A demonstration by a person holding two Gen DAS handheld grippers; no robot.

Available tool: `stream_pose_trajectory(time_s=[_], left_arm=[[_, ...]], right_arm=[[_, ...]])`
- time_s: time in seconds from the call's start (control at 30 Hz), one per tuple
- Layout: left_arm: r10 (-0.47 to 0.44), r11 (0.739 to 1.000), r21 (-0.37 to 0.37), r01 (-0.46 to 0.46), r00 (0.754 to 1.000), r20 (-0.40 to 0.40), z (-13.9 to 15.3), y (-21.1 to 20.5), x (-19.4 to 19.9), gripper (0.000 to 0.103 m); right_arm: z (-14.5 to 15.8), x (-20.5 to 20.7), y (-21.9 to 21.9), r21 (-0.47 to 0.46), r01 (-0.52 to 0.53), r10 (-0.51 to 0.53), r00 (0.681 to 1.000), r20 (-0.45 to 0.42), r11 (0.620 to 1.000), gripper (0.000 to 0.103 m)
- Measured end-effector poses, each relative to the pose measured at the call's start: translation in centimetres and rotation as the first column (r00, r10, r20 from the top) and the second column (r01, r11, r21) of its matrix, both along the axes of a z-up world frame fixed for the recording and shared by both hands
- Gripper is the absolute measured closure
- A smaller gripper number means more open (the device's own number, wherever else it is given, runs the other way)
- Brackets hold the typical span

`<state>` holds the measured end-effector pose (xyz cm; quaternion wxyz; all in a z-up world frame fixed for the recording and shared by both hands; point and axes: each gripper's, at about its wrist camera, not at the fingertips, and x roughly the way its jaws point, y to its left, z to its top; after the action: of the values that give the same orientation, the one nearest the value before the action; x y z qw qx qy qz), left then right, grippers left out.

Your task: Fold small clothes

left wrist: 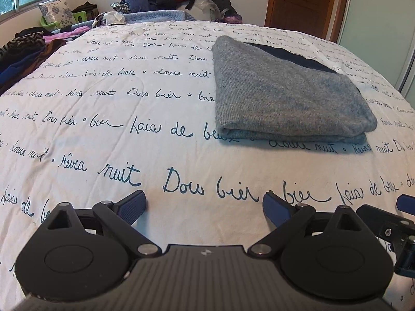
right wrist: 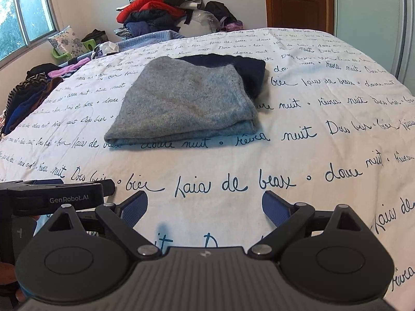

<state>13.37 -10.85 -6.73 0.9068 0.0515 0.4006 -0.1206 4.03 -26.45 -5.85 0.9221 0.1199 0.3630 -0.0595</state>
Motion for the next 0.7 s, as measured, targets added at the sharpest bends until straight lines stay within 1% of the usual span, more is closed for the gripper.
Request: stream_pose_trajectory(time_s=[0.7], left_arm=[[-0.003, 1.0, 0.025, 0.003, 1.0, 0.007, -0.43, -0.41, -0.03, 0.004]], right_arm=[[-0.53, -0.08, -0.52, 0.014, -0.004, 0.004, 1.0, -0.013, 1.0, 0.007]])
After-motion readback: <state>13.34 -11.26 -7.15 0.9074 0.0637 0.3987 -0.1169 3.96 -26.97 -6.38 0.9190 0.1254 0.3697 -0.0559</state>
